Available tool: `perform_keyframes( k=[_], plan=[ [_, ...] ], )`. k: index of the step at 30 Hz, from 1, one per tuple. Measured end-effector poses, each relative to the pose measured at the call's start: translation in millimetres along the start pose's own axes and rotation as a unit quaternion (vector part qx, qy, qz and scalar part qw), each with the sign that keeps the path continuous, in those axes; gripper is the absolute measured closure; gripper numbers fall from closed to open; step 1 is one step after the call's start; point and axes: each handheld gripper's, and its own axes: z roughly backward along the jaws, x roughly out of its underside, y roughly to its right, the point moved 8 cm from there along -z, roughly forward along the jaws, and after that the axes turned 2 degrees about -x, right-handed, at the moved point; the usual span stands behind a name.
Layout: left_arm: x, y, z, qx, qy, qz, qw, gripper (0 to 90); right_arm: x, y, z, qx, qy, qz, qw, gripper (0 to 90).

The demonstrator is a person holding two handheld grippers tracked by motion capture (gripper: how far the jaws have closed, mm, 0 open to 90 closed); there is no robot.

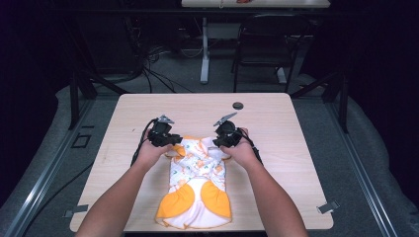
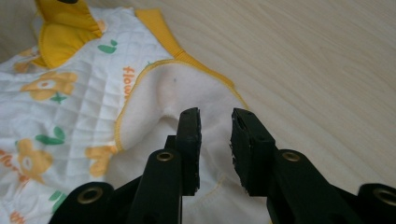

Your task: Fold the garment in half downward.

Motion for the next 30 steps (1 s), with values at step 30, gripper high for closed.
perform_keyframes(
  k=[30],
  plan=[
    [24.3, -13.0, -31.4, -0.027, -0.023, 0.034, 0.9988, 51.7, 13.6, 15.9, -34.1, 0.026, -0.043, -0.066, 0.9966, 55.1]
  ],
)
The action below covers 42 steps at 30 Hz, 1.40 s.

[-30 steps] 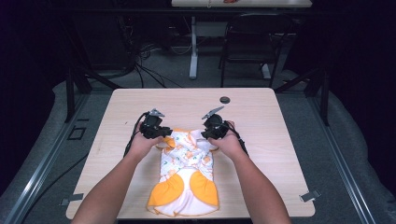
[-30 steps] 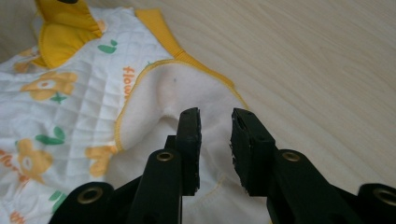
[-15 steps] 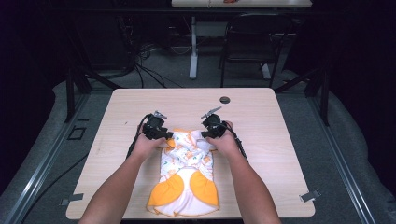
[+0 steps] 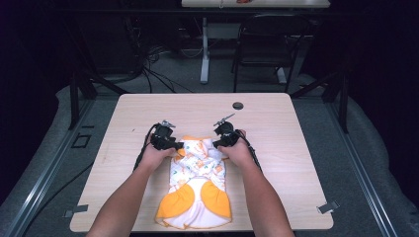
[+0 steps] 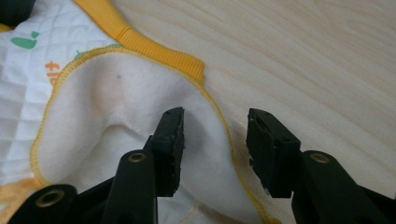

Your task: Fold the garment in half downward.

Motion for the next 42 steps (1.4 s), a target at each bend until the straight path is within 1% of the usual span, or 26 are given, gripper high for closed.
perform_keyframes(
  k=[1, 2, 3, 5, 6, 8, 10, 13, 15, 18, 19, 21, 22, 24, 26, 28, 29, 31, 32, 35, 36, 37, 39, 40, 41, 42],
  plan=[
    [0.3, -1.0, -0.1, 0.0, -0.001, -0.003, 1.0, 51.1, 0.6, 0.5, -0.9, 0.0, -0.001, -0.005, 1.0, 54.6],
    [0.2, -1.1, -0.6, 0.0, 0.001, 0.0, 1.0, 50.8, 0.9, 1.1, -1.1, -0.003, -0.003, -0.003, 1.0, 54.6],
    [0.6, -1.1, -0.6, 0.004, -0.001, 0.002, 1.0, 50.8, 1.0, 1.5, -1.3, -0.004, -0.001, -0.009, 0.9999, 54.6],
    [0.7, -1.6, -1.4, 0.004, 0.0, 0.001, 1.0, 50.9, 2.1, 2.2, -1.7, -0.017, -0.001, -0.023, 0.9996, 54.6],
    [0.6, -1.4, -1.5, 0.003, 0.001, 0.002, 1.0, 50.9, 2.1, 2.8, -1.8, -0.018, 0.002, -0.025, 0.9995, 54.6],
    [0.7, -0.9, -1.7, 0.002, 0.002, 0.003, 1.0, 51.0, 1.9, 2.2, -2.2, -0.016, 0.004, -0.019, 0.9997, 54.9],
    [0.6, 0.2, -1.8, 0.002, 0.003, 0.006, 1.0, 52.9, 2.4, 1.9, -1.7, -0.016, 0.0, -0.016, 0.9997, 56.7],
    [0.8, 1.8, -1.2, 0.006, -0.002, 0.003, 1.0, 58.2, 2.8, 0.7, -1.5, -0.021, 0.004, -0.016, 0.9996, 60.5],
    [0.6, 3.8, -1.4, 0.013, -0.002, 0.004, 0.9999, 65.1, 2.1, -2.5, -2.3, -0.029, 0.014, -0.021, 0.9993, 68.0],
    [0.5, 5.2, -1.5, 0.016, -0.003, 0.005, 0.9999, 69.1, 2.9, -4.8, -1.4, -0.038, 0.007, -0.012, 0.9992, 75.9],
    [0.6, 5.3, -1.5, 0.017, -0.003, 0.005, 0.9998, 70.0, 2.4, -6.6, -1.9, -0.04, 0.012, -0.014, 0.999, 77.5],
    [0.6, 5.9, -1.6, 0.02, -0.003, 0.008, 0.9998, 72.0, 2.6, -7.2, -1.3, -0.038, 0.007, 0.001, 0.9992, 78.9],
    [0.6, 5.9, -1.6, 0.023, -0.003, 0.009, 0.9997, 73.0, 2.6, -7.4, -1.3, -0.039, 0.007, 0.003, 0.9992, 79.6],
    [0.7, 6.2, -1.7, 0.025, -0.003, 0.015, 0.9996, 75.0, 2.6, -7.9, -1.3, -0.042, 0.007, 0.002, 0.9991, 81.1],
    [0.5, 7.1, -2.0, 0.028, -0.002, 0.017, 0.9995, 77.6, 2.7, -8.4, -1.4, -0.048, 0.007, -0.001, 0.9988, 83.0],
    [0.4, 7.9, -2.0, 0.03, -0.002, 0.018, 0.9994, 79.8, 2.6, -8.9, -1.6, -0.047, 0.01, -0.004, 0.9988, 84.5],
    [0.3, 8.3, -2.2, 0.029, -0.001, 0.018, 0.9994, 81.3, 2.4, -10.3, -2.0, -0.047, 0.014, -0.004, 0.9988, 85.3],
    [0.3, 8.9, -1.8, 0.026, -0.004, 0.015, 0.9995, 82.2, 2.8, -10.5, -1.4, -0.044, 0.011, 0.0, 0.999, 85.8],
    [0.1, 9.3, -1.8, 0.026, -0.004, 0.018, 0.9995, 82.5, 3.2, -10.0, -1.2, -0.042, 0.01, 0.0, 0.9991, 86.3],
    [-0.2, 9.7, -1.7, 0.023, -0.004, 0.019, 0.9995, 83.5, 3.4, -9.9, -1.0, -0.049, 0.013, -0.01, 0.9987, 86.6],
    [-0.4, 10.0, -1.5, 0.02, -0.005, 0.016, 0.9996, 83.8, 3.4, -9.9, -1.0, -0.048, 0.012, -0.01, 0.9987, 86.6],
    [-1.0, 9.9, -1.9, 0.017, -0.004, 0.014, 0.9998, 83.9, 3.2, -10.0, -0.9, -0.044, 0.011, -0.006, 0.9989, 86.7],
    [-1.4, 10.6, -1.4, 0.018, -0.008, 0.013, 0.9997, 84.2, 2.8, -10.9, -0.1, -0.04, 0.006, 0.001, 0.9992, 86.9],
    [-1.7, 10.4, -1.2, 0.018, -0.009, 0.012, 0.9997, 84.2, 2.6, -11.3, 0.0, -0.039, 0.006, 0.002, 0.9992, 87.0],
    [-2.1, 9.7, -0.7, 0.016, -0.01, 0.007, 0.9998, 84.2, 2.1, -12.0, -0.2, -0.038, 0.01, 0.0, 0.9992, 87.0],
    [-2.5, 9.8, -0.6, 0.015, -0.009, 0.008, 0.9998, 84.3, 1.9, -12.0, 0.7, -0.037, 0.008, 0.003, 0.9993, 87.1]
  ],
)
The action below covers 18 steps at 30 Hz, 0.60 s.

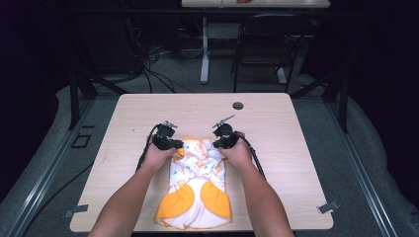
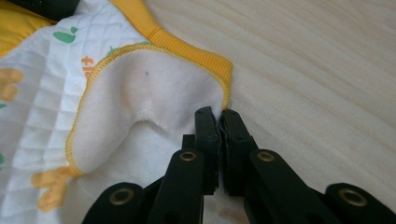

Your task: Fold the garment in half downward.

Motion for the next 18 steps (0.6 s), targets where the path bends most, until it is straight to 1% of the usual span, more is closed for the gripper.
perform_keyframes(
  k=[6, 8, 9, 13, 14, 15, 18],
  plan=[
    [-2.2, 0.0, 4.3, 0.0, 0.004, -0.004, 1.0, 84.5, -2.4, -0.5, 5.0, -0.001, 0.0, 0.007, 1.0, 87.1],
    [-3.7, 0.1, 6.6, -0.001, 0.008, -0.003, 1.0, 84.4, -3.9, -1.6, 7.3, -0.005, 0.003, 0.013, 0.9999, 87.2],
    [-4.3, 0.3, 7.6, -0.001, 0.01, -0.002, 1.0, 84.5, -4.9, -1.8, 9.4, -0.002, 0.004, 0.016, 0.9999, 87.1],
    [-8.0, 1.1, 13.3, 0.0, 0.016, -0.005, 0.9999, 84.5, -7.4, -2.8, 15.5, -0.004, 0.012, 0.023, 0.9997, 87.1],
    [-9.9, 1.3, 15.6, -0.001, 0.02, -0.007, 0.9998, 84.5, -8.4, -3.1, 16.3, -0.004, 0.019, 0.022, 0.9996, 87.1],
    [-11.0, 1.5, 16.6, 0.0, 0.021, -0.007, 0.9998, 84.5, -9.4, -2.8, 18.6, -0.004, 0.021, 0.027, 0.9994, 87.1],
    [-15.8, 1.5, 21.7, -0.002, 0.026, -0.011, 0.9996, 84.5, -11.6, -3.4, 21.9, -0.005, 0.031, 0.026, 0.9992, 87.1]
  ],
)
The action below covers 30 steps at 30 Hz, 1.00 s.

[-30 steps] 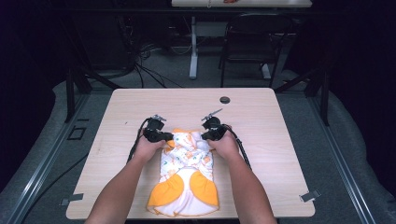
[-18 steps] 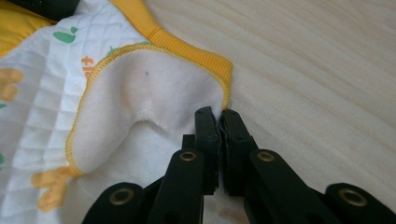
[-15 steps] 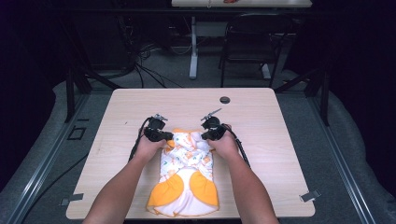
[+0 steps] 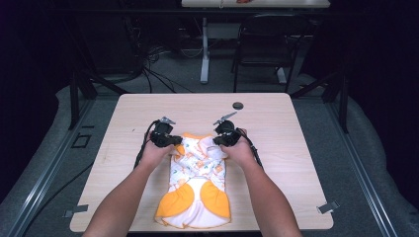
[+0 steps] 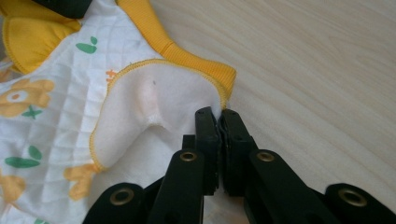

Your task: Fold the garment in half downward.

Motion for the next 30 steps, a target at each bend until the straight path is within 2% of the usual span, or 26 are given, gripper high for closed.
perform_keyframes(
  k=[10, 16, 25, 30],
  plan=[
    [-14.8, -0.7, 16.2, -0.005, 0.021, -0.009, 0.9997, 84.5, -11.0, 0.7, 19.5, 0.008, 0.031, 0.007, 0.9995, 87.1],
    [-22.9, -5.0, 26.6, -0.011, 0.036, -0.01, 0.9992, 84.5, -25.6, -0.7, 32.3, 0.016, 0.044, 0.03, 0.9984, 87.1],
    [-39.7, -10.0, 41.6, -0.017, 0.061, -0.015, 0.9979, 84.8, -45.1, -3.7, 46.7, 0.034, 0.042, 0.065, 0.9964, 87.1],
    [-50.3, -10.0, 48.7, -0.023, 0.074, -0.026, 0.9966, 84.8, -53.7, -3.1, 52.4, 0.046, 0.05, 0.07, 0.9952, 87.1]
  ],
)
